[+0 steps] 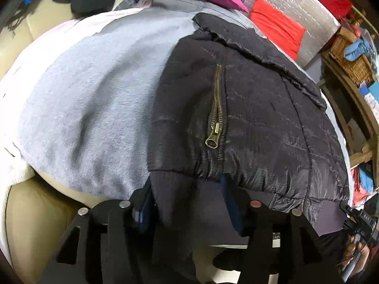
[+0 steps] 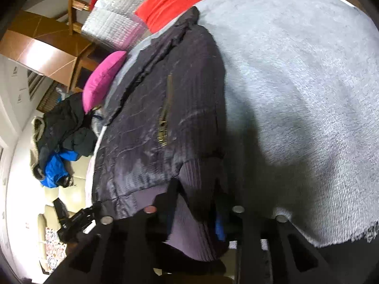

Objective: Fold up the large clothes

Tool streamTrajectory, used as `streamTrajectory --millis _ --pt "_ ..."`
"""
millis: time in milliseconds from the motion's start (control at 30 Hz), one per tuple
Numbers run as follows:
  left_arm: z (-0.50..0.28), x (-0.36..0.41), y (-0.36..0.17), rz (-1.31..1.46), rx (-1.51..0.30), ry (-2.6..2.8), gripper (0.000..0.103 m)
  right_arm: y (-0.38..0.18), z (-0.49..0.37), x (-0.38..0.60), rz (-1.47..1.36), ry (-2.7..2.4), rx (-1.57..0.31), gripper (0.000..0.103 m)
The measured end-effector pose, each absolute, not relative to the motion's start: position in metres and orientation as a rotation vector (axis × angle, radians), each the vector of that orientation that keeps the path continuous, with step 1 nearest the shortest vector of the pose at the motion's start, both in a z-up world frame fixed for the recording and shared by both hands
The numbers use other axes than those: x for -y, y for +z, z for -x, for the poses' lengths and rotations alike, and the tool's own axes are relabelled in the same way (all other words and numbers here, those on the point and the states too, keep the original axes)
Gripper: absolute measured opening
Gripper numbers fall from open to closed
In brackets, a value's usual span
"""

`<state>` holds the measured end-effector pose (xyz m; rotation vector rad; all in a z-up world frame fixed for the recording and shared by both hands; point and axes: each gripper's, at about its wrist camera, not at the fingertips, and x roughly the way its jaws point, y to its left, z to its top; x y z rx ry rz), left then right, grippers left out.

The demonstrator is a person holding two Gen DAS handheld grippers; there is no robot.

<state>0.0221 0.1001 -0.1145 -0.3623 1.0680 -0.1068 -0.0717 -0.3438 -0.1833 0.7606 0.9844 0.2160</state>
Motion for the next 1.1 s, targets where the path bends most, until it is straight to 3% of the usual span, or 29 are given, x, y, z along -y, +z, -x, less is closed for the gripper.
streamTrajectory --millis 33,67,100,133,167,200,700,1100 --pt "-0.023 -0.100 -0.116 0.360 -1.071 -0.108 0.058 -0.187 0.070 0.343 -0.780 0.223 -0.984 0.051" --pt "-0.024 -0.099 -0.118 0.361 -1.071 -0.108 0.057 -0.187 0.068 0.342 -0.780 0.228 -0.979 0.051" --pt "-0.025 -0.098 -0.119 0.360 -1.069 -0.108 0.048 -0.186 0.066 0.340 -0.764 0.231 -0.976 0.050" --pt "-0.026 -0.095 -0.118 0.354 -1.068 -0.118 0.041 -0.185 0.065 0.337 -0.742 0.242 -0.984 0.033" --pt "-0.027 -0.092 -0.117 0.320 -1.070 -0.095 0.016 -0.185 0.064 0.335 -0.736 0.252 -0.999 0.013" --pt "-0.024 -0.094 -0.117 0.291 -1.073 -0.078 0.010 -0.184 0.065 0.333 -0.730 0.252 -1.002 0.012" --pt "0.035 -0.140 -0.082 0.409 -0.980 -0.172 0.008 -0.156 0.107 0.338 -0.735 0.341 -0.973 0.009" --pt "0.032 -0.157 -0.041 0.449 -0.894 -0.227 0.008 -0.129 0.139 0.348 -0.812 0.439 -0.891 0.009"
